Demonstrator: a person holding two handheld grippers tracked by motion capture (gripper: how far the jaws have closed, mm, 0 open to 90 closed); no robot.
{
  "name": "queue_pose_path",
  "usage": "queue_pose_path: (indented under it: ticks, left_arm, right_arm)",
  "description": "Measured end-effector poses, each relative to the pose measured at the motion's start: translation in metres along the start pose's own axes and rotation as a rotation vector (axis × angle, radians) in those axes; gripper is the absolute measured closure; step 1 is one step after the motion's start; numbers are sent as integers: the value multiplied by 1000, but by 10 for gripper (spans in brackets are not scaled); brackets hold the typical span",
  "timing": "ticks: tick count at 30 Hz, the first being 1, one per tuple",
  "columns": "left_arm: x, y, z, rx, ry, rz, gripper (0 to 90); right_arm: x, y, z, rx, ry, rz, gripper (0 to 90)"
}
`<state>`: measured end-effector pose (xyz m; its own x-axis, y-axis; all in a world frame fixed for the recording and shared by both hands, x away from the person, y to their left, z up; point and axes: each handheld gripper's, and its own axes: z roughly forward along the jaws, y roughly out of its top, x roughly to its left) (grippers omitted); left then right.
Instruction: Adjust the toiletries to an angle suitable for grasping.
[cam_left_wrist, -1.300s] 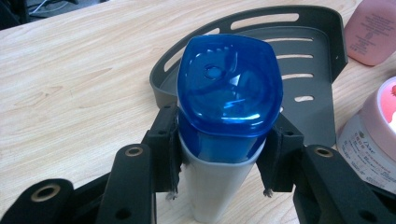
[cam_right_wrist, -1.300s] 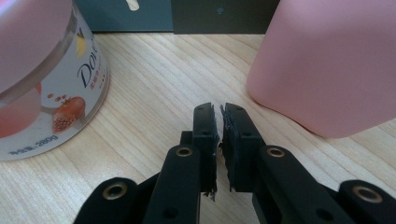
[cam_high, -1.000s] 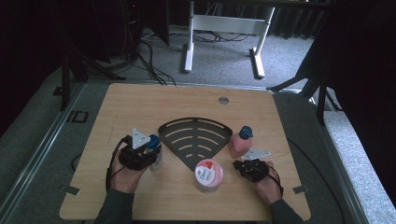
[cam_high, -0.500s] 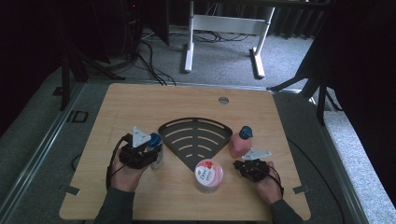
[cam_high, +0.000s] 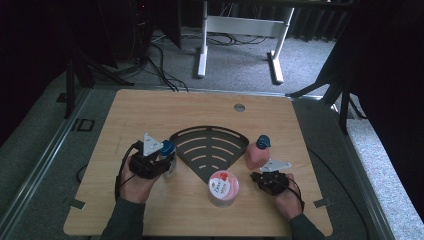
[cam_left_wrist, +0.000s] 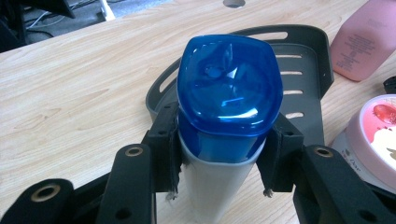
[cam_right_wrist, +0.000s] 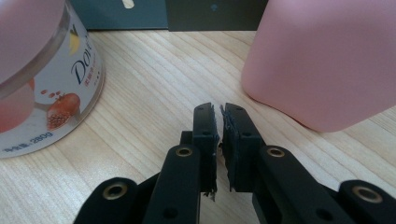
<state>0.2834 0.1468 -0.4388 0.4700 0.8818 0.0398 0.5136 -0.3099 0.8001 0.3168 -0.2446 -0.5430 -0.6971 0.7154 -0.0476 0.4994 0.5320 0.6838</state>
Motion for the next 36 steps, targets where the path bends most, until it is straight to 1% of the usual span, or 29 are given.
queue_pose_path:
  ticks: [4,9,11,12,15,19,22,25,28,33,36]
  left_arm:
    - [-1,3,0,-8,-5,-2,560]
    - [-2,11,0,-22,-8,6,560]
    - [-2,11,0,-22,-8,6,560]
    - [-3,15,-1,-25,-9,11,560]
    - [-4,19,-1,-28,-10,21,560]
    - [-4,21,-1,-37,-10,19,560]
    - [-4,24,-2,-39,-6,23,560]
    - [-3,28,-3,-46,-5,32,560]
    - [-3,31,-5,-53,0,36,560]
    - [-2,35,-5,-65,1,28,560]
    - [-1,36,-3,-64,0,31,560]
  right_arm:
    - [-1,0,0,-2,-1,7,837]
    - [-1,0,0,-4,-2,8,837]
    - [-1,0,0,-4,-2,8,837]
    - [-2,0,0,-3,-1,11,836]
    - [-2,0,0,-1,-2,11,837]
    - [-1,-1,0,2,-1,18,837]
    - [-2,-1,-1,1,0,21,837]
    - [-2,-1,-1,0,-1,14,837]
    - [-2,-1,-1,2,1,20,837]
    - [-2,-2,-2,1,-1,22,836]
    - [-2,-1,-1,-1,0,20,836]
